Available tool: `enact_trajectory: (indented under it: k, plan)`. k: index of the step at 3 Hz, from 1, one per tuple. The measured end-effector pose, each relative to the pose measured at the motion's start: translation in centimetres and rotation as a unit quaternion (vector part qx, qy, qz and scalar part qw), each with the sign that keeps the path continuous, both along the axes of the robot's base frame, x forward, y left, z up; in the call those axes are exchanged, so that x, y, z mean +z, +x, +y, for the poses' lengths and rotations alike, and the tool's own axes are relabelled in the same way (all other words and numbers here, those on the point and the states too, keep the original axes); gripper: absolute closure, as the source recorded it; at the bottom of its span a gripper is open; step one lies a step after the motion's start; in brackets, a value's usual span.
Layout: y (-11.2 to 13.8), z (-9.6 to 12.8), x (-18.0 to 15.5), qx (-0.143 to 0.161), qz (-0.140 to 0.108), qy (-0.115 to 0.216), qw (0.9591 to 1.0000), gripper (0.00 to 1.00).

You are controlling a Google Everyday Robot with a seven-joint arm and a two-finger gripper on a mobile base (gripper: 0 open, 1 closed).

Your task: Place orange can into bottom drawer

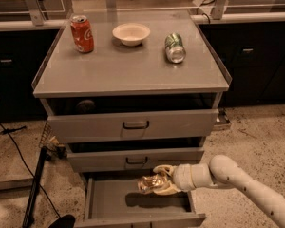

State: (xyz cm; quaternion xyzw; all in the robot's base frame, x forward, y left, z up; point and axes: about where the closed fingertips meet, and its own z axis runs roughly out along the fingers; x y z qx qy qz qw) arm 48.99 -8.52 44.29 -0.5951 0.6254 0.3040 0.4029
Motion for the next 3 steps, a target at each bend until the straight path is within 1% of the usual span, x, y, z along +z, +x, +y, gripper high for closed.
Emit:
enact_trajectory:
  k: [1, 2, 3]
  plan:
    - [0.0, 0.0, 0.0, 0.0, 0.0, 0.0, 1.0, 1.0]
    - [-0.5, -0.3, -5.6, 0.013, 0.005, -0.022, 0.9997, 1.0]
    - [-1.1, -0.4, -10.8, 0.016, 0.009, -0.025, 0.9995, 1.0]
